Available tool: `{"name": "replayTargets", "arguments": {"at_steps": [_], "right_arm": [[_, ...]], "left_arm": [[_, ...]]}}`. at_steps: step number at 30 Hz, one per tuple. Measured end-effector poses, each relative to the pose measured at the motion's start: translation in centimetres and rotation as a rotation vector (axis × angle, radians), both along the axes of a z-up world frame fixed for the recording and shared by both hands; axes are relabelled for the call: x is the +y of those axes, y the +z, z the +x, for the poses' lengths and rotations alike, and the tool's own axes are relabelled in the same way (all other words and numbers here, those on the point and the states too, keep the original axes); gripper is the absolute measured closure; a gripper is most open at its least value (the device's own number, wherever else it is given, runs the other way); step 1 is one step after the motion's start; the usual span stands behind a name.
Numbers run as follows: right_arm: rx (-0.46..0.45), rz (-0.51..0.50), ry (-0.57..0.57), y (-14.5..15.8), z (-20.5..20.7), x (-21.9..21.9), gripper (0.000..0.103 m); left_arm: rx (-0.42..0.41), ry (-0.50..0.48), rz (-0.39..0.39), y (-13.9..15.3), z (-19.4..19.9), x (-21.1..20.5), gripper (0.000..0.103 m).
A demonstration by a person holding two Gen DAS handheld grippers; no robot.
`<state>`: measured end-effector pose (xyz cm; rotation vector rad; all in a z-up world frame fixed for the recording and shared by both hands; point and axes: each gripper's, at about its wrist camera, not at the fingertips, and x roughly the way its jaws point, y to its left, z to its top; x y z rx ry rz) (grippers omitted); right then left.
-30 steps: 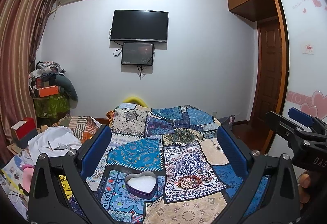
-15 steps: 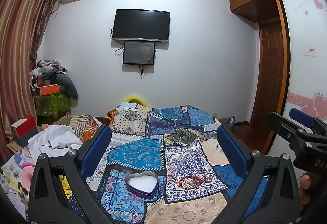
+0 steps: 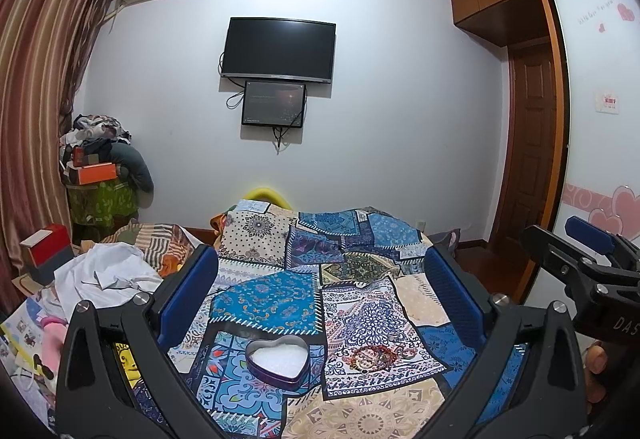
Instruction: Organize jewelry
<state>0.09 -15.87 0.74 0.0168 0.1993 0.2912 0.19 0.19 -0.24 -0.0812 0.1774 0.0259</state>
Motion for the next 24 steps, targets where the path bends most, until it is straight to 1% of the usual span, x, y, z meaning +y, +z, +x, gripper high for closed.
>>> {"name": "replayTargets", "arguments": {"at_steps": [8,15,20,24], "right_arm": [[0.016,-0.012,0.003,-0.2,0.7,0.2,0.0],[0.052,-0.012,-0.004,-1.3,2.1,-0.1,0.0],[0.097,-0.025,-0.026,-2.9,3.9,-0.9,0.0],[0.165,-0.041,-0.062,-5.0,6.1,-2.1,0.0]], "left_arm": [[0.018,0.005,-0.008,-0.5,0.9,0.2,0.0],[0.054,0.008,-0.013,-1.4,2.7,0.4,0.0],[0.118,0.012,-0.022,-2.8,5.3,0.7,0.0],[0.21,0.008,-0.026,-4.6,8.0,0.8,0.0]]}}
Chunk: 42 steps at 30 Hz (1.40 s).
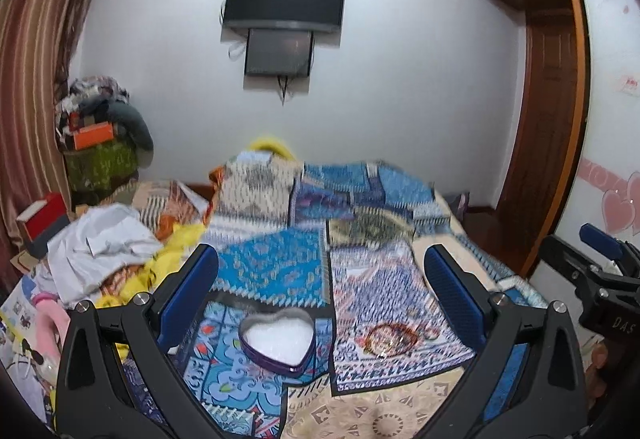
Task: Organize jewelry
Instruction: 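Move both grippers down toward the jewelry on the patterned cloth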
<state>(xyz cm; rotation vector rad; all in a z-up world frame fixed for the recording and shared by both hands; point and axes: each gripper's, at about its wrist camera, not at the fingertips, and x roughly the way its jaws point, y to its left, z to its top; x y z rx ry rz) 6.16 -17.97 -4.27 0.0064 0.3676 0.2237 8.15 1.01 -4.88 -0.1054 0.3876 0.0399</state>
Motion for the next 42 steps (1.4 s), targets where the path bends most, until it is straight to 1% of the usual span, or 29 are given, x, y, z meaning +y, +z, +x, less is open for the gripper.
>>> {"name": "replayTargets", "arguments": {"at_steps": [4,9,12,15,18,22,23,24,25,27,28,30,31,33,36,40,41,42], "right_arm": [[0.084,-0.022,-0.019,-1.8,2.0,-0.7,0.0],[0.203,-0.051,-0.031,-4.5,4.2,-1.5,0.0],[0.273,-0.058,-0.007,-6.2,5.0,-1.9,0.0],[0.338,-0.044,0.025,-7.5,6.1,-2.1,0.0],[0.372,-0.033,0.061,-8.2,6.7,-2.2,0.0],[0.402,-0.027,0.121,-9.3,7.4,-1.6,0.0],[0.41,-0.024,0.134,-9.5,7.5,-1.5,0.002],[0.419,-0.026,0.152,-9.8,7.6,-1.4,0.007],[0.424,-0.029,0.158,-10.0,7.9,-1.3,0.009],[0.447,-0.042,0.174,-10.4,8.3,-1.1,0.022],[0.46,-0.048,0.187,-10.7,8.5,-0.9,0.026],[0.478,-0.059,0.211,-11.1,8.7,-0.5,0.038],[0.482,-0.067,0.22,-11.2,8.8,-0.2,0.041],[0.491,-0.083,0.238,-11.6,8.9,0.3,0.048],[0.51,-0.09,0.255,-12.1,9.1,0.6,0.057],[0.513,-0.095,0.259,-12.5,9.4,0.7,0.059],[0.515,-0.091,0.26,-12.4,9.4,0.7,0.06],[0.517,-0.085,0.262,-12.5,9.5,0.7,0.064]], "left_arm": [[0.124,-0.032,-0.028,-2.8,3.2,0.0,0.0],[0.242,-0.072,-0.005,-6.4,6.2,-1.2,0.0],[0.294,-0.119,0.012,-8.4,7.2,-2.2,0.0],[0.347,-0.169,0.027,-10.1,7.6,-3.2,0.0],[0.386,-0.212,0.041,-11.4,7.7,-4.3,0.001],[0.409,-0.259,0.055,-12.2,7.8,-5.4,0.009],[0.41,-0.269,0.053,-12.3,7.8,-5.6,0.013],[0.412,-0.274,0.052,-12.4,7.9,-5.7,0.016],[0.416,-0.279,0.051,-12.5,8.0,-5.7,0.018],[0.435,-0.292,0.038,-12.9,8.3,-5.7,0.027],[0.445,-0.297,0.032,-13.0,8.4,-5.6,0.03],[0.468,-0.305,0.015,-13.4,8.7,-5.3,0.044],[0.475,-0.31,0.008,-13.6,8.8,-5.3,0.047],[0.49,-0.321,-0.009,-14.1,8.9,-5.0,0.057],[0.493,-0.333,-0.01,-14.4,8.8,-4.9,0.064],[0.488,-0.352,-0.01,-14.5,8.7,-5.2,0.07],[0.488,-0.353,-0.008,-14.5,8.7,-5.2,0.072],[0.489,-0.354,-0.01,-14.6,8.7,-5.3,0.076]]}}
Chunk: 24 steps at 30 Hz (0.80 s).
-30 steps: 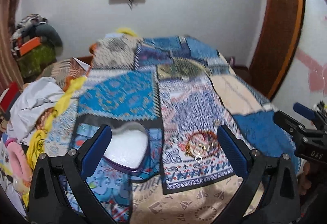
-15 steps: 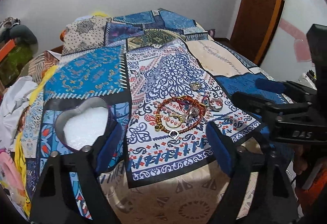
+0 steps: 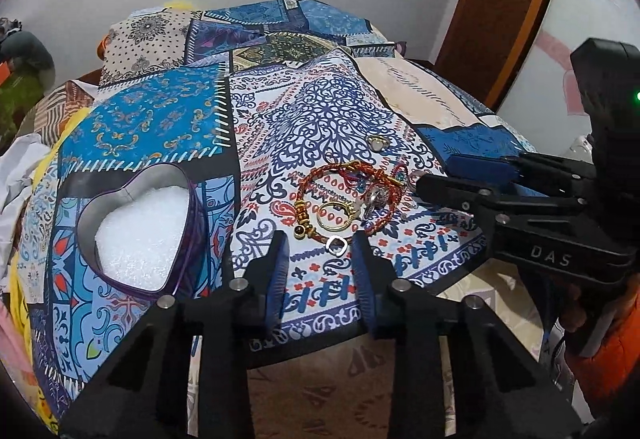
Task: Organize jewelry
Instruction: 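Move both grippers down toward the jewelry on the patterned cloth, then grasp the silver ring with the right gripper and lift it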
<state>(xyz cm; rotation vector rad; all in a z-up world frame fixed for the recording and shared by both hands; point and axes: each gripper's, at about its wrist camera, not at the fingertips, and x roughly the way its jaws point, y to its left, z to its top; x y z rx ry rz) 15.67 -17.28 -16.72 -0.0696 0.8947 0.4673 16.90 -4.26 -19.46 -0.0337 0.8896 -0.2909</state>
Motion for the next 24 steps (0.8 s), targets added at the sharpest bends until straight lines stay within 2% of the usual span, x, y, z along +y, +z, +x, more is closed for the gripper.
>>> {"name": "replayTargets", "arguments": {"at_steps": [3,5,9,17,24], "right_arm": [[0.003,0.001,-0.001,-0.2,0.2,0.2,0.068],[-0.002,-0.012,0.0,-0.3,0.1,0.4,0.07],[-0.011,-0.03,0.016,-0.5,-0.1,0.9,0.083],[-0.002,-0.001,-0.017,0.0,0.0,0.6,0.083],[-0.05,0.027,-0.038,2.3,-1.2,0.4,0.083]], "left_arm": [[0.01,-0.009,-0.023,-0.2,0.2,0.0,0.086],[0.009,-0.01,-0.023,-0.2,0.1,-0.1,0.087],[0.014,-0.01,-0.031,-0.3,0.1,-0.2,0.093],[0.006,-0.006,-0.038,0.3,-0.3,-0.1,0.093],[-0.046,0.011,-0.037,2.2,-1.2,0.5,0.093]]}}
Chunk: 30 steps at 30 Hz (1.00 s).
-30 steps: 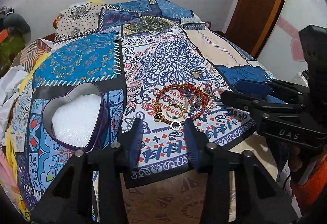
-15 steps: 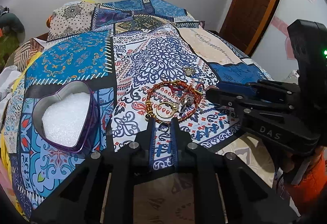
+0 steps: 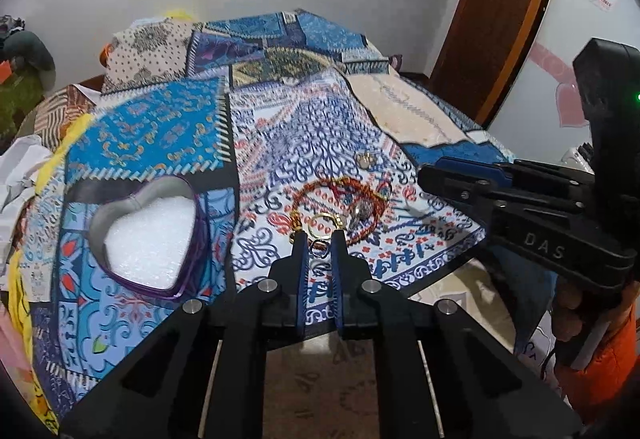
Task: Organize jewelry
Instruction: 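Grasp the silver ring with the right gripper and lift it, then carry the silver ring to the heart tin and open the right gripper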
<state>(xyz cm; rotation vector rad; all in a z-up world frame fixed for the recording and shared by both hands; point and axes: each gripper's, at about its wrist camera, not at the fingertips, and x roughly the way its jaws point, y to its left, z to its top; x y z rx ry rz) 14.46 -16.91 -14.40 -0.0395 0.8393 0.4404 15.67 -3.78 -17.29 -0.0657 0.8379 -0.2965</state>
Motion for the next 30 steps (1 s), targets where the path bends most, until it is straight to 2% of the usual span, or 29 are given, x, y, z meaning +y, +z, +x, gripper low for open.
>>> {"name": "replayTargets", "arguments": {"at_steps": [11,19,30], "right_arm": [[-0.111,0.016,-0.014,4.8,-2.0,1.4,0.083],[-0.199,0.05,0.03,8.0,-3.5,4.5,0.083],[-0.227,0.113,0.127,8.8,-3.5,9.3,0.083]], "left_arm": [[-0.103,0.072,-0.017,3.9,-2.3,3.4,0.093],[-0.204,0.132,-0.019,6.9,-4.1,6.4,0.093],[-0.267,0.227,-0.013,8.0,-4.9,10.3,0.093]]}}
